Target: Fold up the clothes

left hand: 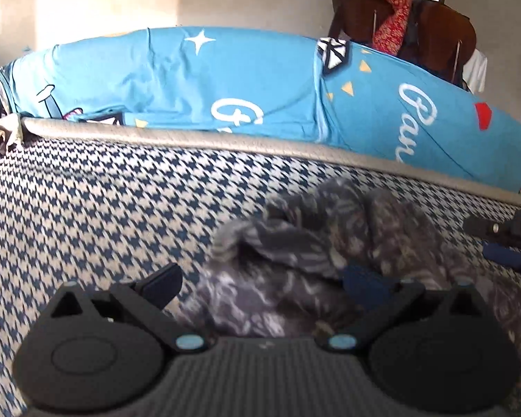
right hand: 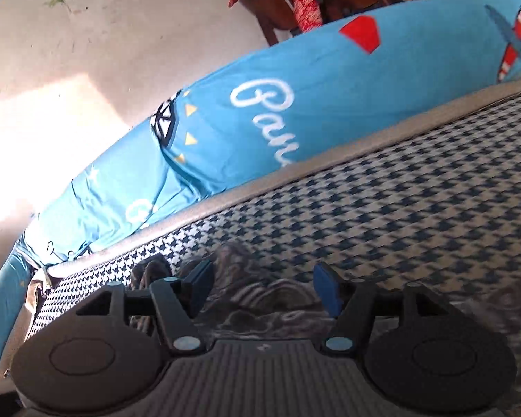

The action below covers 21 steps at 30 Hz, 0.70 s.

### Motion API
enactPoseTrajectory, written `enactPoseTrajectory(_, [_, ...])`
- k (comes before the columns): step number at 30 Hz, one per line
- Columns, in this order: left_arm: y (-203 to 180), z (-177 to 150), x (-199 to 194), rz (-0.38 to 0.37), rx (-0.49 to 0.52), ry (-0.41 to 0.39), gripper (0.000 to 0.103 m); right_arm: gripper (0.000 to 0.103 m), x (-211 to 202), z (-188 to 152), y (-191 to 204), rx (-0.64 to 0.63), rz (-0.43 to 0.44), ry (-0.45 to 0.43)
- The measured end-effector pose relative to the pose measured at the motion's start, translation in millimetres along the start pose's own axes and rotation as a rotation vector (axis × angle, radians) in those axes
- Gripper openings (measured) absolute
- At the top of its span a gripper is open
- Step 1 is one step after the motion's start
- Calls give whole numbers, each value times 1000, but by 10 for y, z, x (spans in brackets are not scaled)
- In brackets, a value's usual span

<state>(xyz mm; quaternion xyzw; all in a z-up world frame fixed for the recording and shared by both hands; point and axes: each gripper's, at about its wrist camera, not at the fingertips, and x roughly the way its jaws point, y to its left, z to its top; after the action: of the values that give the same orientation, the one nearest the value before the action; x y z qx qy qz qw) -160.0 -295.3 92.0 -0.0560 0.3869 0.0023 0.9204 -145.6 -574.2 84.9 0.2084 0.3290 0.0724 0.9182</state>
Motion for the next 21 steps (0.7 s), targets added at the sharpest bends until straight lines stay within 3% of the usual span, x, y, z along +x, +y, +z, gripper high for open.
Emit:
enactPoseTrajectory(8, [68,150,265,-47,-14,55,103,70,335,-32,85,-32,-20,55])
enactPoseTrajectory(13, [-23,180,353,-92,6,59,103,78,522,-55,114,-43,-29,92])
enactPoseTrajectory(21, [-181,90,578,-28,91,113,103,77,777,-157,195,-103,-66,156])
